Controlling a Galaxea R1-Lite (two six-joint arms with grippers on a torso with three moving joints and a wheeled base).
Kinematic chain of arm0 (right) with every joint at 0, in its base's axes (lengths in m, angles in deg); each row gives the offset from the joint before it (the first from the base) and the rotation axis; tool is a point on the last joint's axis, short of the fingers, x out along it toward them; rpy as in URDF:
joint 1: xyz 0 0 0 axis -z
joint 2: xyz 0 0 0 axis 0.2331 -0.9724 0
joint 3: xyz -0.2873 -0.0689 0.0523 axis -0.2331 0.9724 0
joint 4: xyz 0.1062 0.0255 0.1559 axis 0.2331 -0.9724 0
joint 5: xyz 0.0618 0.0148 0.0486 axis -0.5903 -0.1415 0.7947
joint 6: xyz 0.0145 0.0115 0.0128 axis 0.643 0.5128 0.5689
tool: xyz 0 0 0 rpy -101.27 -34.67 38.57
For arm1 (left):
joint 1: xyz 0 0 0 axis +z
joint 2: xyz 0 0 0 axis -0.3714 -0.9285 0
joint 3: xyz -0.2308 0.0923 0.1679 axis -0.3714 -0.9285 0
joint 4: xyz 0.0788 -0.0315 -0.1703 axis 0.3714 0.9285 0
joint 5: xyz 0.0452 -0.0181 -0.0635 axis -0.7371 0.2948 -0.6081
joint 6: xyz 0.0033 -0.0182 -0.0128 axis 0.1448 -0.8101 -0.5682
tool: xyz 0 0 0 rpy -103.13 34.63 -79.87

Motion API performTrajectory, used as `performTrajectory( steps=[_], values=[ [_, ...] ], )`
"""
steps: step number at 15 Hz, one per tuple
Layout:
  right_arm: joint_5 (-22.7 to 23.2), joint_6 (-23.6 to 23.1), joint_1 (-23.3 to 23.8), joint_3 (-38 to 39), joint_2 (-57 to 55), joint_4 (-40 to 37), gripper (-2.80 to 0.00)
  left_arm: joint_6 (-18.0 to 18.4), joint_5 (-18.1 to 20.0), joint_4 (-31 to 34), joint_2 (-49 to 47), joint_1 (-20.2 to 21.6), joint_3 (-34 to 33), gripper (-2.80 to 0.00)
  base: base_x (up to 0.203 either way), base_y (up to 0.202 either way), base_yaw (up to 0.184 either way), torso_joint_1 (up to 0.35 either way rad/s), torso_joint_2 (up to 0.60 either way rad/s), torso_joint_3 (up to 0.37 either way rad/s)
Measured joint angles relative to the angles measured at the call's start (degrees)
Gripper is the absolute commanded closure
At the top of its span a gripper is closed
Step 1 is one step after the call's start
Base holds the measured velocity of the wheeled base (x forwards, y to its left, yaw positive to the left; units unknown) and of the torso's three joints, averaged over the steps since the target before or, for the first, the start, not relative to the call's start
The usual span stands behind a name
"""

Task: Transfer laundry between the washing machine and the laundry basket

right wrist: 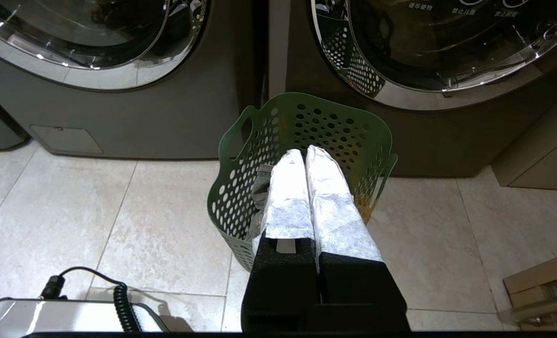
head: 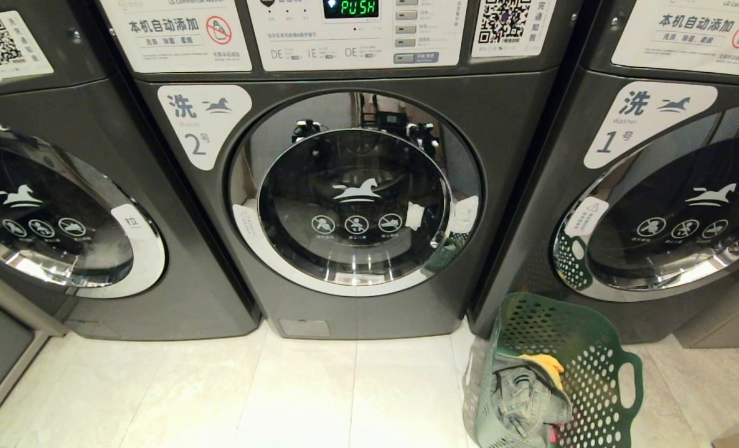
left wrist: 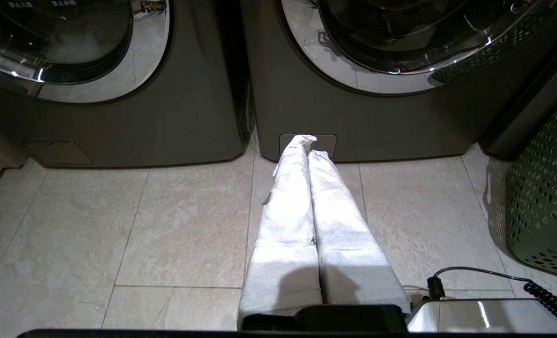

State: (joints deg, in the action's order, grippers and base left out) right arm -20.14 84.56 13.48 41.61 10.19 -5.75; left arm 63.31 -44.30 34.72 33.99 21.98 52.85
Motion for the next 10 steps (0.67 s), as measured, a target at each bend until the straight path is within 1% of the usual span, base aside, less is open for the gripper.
performTrajectory(
  steps=[6, 9, 10],
  values=[
    [-0.09, 0.36, 0.00, 0.05, -0.02, -0.08, 0.00, 0.00, 0.00, -0.07, 0.02, 0.00, 0.00, 0.00, 0.000, 0.000, 0.000, 0.000, 0.00, 0.000],
    [-0.27, 3.05, 0.00, 0.05, -0.02, 0.00, 0.00, -0.01, 0.00, -0.05, 0.02, 0.00, 0.00, 0.00, 0.000, 0.000, 0.000, 0.000, 0.00, 0.000],
    [-0.38, 3.27, 0.00, 0.05, -0.02, 0.02, 0.00, 0.00, 0.00, -0.07, 0.02, 0.00, 0.00, 0.00, 0.000, 0.000, 0.000, 0.000, 0.00, 0.000]
  ],
)
